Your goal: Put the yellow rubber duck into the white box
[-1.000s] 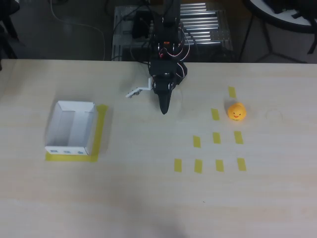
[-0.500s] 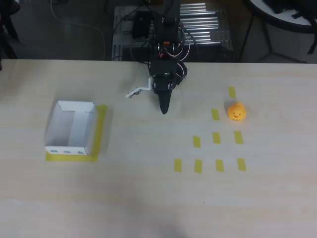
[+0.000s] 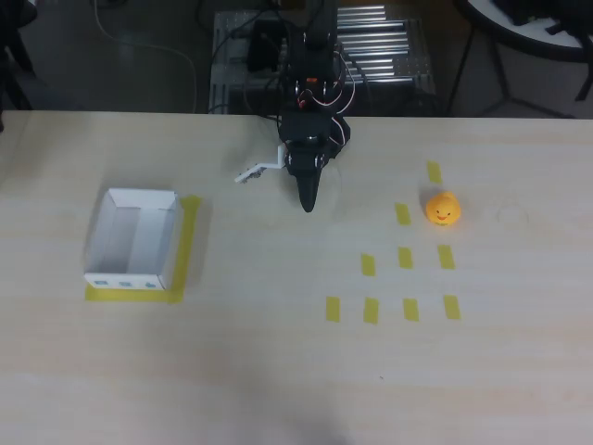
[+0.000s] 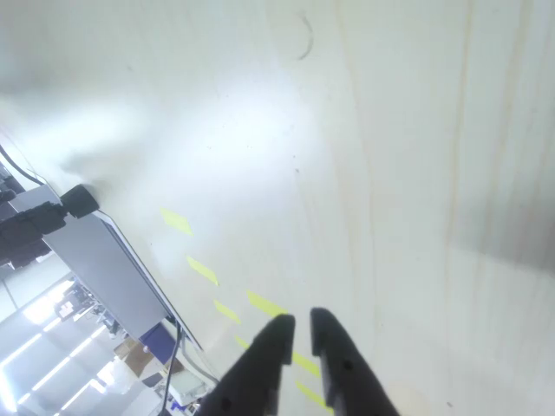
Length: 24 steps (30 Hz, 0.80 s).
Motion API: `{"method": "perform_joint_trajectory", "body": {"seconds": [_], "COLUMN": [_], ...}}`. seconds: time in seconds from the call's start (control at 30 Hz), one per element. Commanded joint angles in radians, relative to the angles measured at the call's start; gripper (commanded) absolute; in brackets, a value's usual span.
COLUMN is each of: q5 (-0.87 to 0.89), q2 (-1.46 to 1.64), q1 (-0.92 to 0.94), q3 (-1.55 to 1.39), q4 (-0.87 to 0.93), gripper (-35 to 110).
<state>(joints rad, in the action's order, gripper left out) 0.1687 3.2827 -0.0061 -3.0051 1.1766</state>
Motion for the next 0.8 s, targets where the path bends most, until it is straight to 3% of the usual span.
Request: {"method": "perform_joint_trajectory", "body": {"seconds": [0.0, 0.2, 0.5, 0.77], "q5": [-0.057, -0.084, -0.103, -0.479], "q2": [0.003, -0.156, -0.439, -0.663], "q1": [-0.025, -0.031, -0.115, -0.227], "q3": [0.009, 0.179, 0.571, 0.824], "q4": [-0.083, -0.163, -0.041, 0.14], "gripper": [0, 0, 0, 0]}}
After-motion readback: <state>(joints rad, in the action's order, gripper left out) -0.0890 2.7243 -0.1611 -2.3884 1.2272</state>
